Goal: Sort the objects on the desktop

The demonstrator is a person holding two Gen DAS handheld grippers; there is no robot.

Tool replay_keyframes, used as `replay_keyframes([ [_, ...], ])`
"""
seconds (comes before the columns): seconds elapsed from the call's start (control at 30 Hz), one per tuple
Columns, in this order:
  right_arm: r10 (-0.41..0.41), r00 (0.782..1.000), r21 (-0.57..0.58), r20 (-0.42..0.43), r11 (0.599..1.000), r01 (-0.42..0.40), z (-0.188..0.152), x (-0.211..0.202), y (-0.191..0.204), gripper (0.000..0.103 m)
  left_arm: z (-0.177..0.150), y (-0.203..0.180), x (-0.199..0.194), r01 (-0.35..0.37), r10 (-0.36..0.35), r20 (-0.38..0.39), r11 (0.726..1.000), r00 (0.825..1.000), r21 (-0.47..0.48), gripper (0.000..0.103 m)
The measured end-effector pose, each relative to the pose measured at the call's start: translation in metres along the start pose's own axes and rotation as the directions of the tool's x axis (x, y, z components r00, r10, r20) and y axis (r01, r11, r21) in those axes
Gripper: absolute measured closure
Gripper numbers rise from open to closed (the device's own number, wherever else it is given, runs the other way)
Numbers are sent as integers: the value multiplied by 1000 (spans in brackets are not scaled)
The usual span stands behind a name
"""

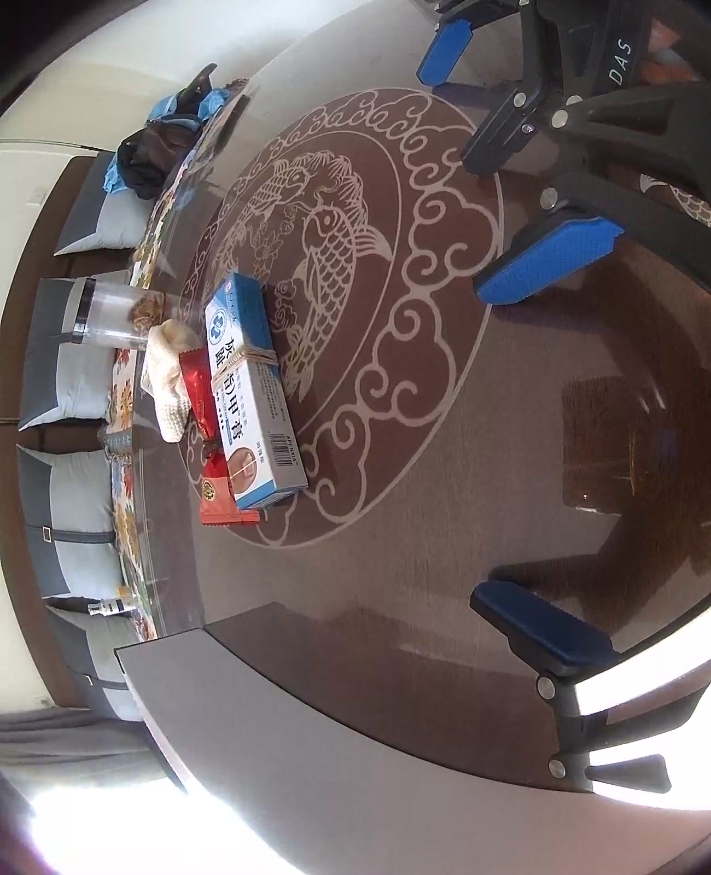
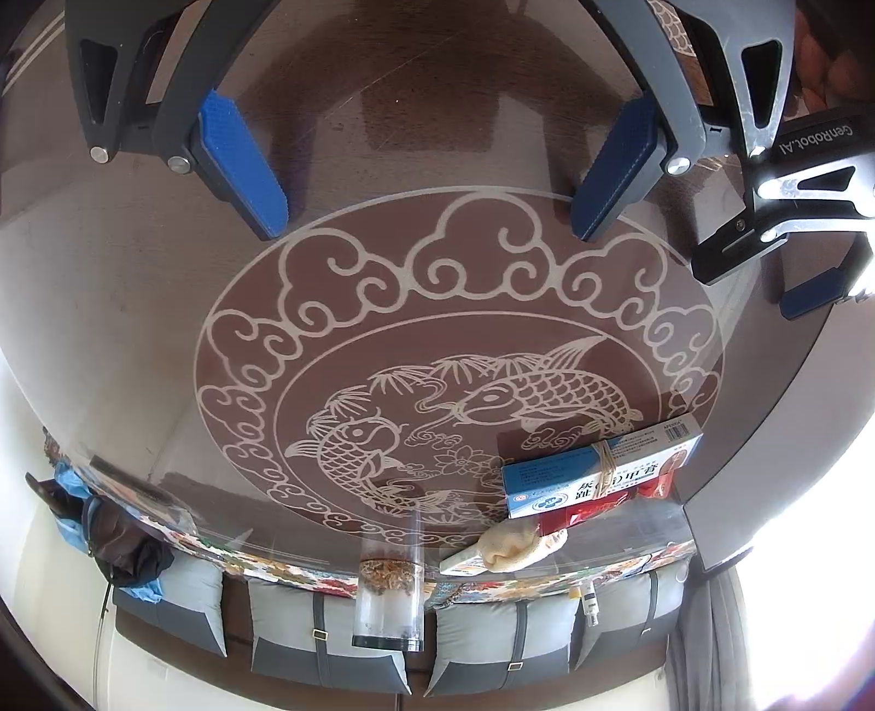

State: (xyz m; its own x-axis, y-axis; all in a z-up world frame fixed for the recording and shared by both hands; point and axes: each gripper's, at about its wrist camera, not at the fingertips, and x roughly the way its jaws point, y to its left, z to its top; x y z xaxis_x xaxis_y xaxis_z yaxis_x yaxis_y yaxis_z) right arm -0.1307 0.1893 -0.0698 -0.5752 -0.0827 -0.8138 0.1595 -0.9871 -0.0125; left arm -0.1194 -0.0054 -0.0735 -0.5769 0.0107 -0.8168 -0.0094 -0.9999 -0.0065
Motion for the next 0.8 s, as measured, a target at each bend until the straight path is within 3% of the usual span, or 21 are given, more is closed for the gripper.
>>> replay_keyframes([
  [0.8,0,1000,-1,0,1000,0,0,0,0,0,2,0,2,-1,1,-2,1000,1000,-1,0],
])
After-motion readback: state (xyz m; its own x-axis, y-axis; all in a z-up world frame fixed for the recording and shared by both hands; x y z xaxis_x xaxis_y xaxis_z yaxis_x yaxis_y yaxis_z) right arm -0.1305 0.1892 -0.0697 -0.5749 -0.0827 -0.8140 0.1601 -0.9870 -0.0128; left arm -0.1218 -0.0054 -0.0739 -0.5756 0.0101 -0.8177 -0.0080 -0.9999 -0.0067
